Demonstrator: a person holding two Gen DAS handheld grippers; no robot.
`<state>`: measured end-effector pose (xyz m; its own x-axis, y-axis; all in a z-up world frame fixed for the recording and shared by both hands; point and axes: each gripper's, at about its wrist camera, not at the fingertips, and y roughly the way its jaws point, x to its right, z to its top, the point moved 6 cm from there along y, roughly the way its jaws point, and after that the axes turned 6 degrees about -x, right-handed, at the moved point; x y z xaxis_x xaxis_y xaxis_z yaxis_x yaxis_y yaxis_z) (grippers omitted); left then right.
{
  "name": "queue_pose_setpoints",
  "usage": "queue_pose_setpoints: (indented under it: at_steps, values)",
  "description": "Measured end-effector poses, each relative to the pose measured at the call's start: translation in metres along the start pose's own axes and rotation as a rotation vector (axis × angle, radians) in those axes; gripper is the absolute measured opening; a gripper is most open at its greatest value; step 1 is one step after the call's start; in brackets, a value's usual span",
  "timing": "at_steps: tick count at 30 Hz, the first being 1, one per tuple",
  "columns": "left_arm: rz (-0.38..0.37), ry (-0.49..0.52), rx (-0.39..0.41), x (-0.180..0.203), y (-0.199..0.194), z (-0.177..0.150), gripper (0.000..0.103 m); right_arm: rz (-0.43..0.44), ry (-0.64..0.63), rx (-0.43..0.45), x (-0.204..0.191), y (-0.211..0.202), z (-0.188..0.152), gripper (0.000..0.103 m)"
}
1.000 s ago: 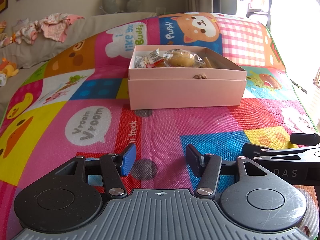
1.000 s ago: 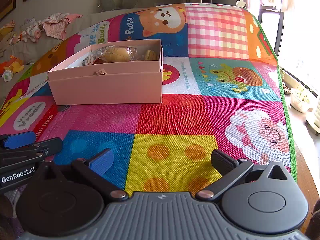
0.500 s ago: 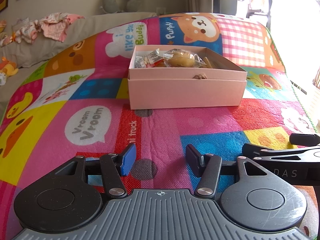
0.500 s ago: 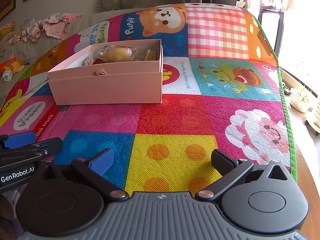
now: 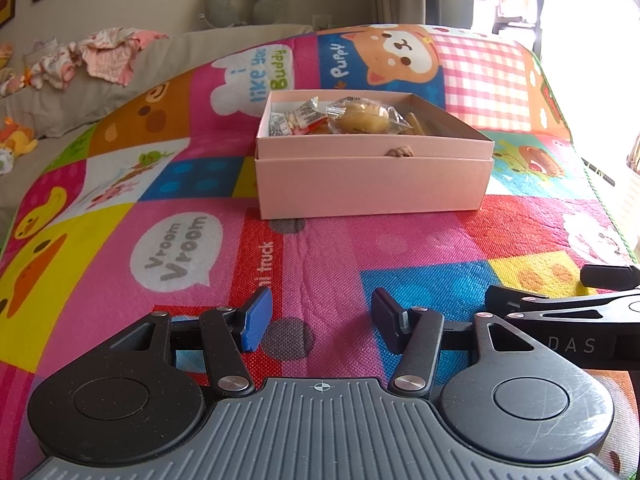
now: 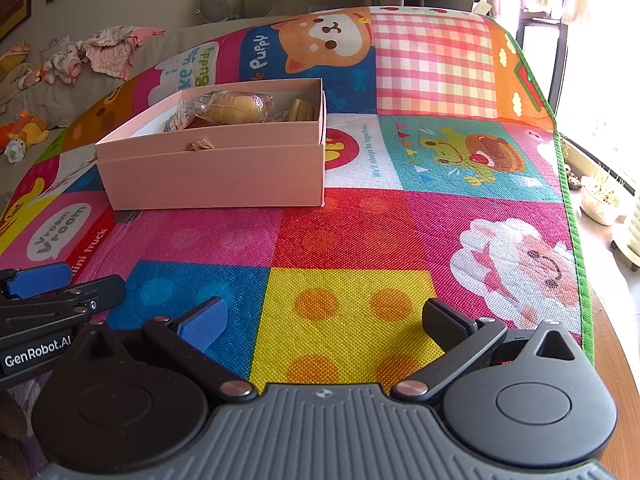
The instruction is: Organize objects
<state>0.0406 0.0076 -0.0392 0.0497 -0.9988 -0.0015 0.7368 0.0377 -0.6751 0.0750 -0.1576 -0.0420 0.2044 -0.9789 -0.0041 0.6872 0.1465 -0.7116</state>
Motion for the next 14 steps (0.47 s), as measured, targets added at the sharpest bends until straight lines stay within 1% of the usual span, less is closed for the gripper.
queue_pose_setpoints:
  at_steps: [8, 14]
  values:
    - [0.005, 0.016, 0.000, 0.0028, 0.0000, -0.0001, 0.060, 0.000, 0.000, 0.000, -0.0001, -0.0004, -0.0001, 0.103]
    - [-0.004, 0.008, 0.001, 0.0012, -0.0002, -0.0001, 0.059, 0.000, 0.000, 0.000, 0.0001, 0.0000, 0.0001, 0.103]
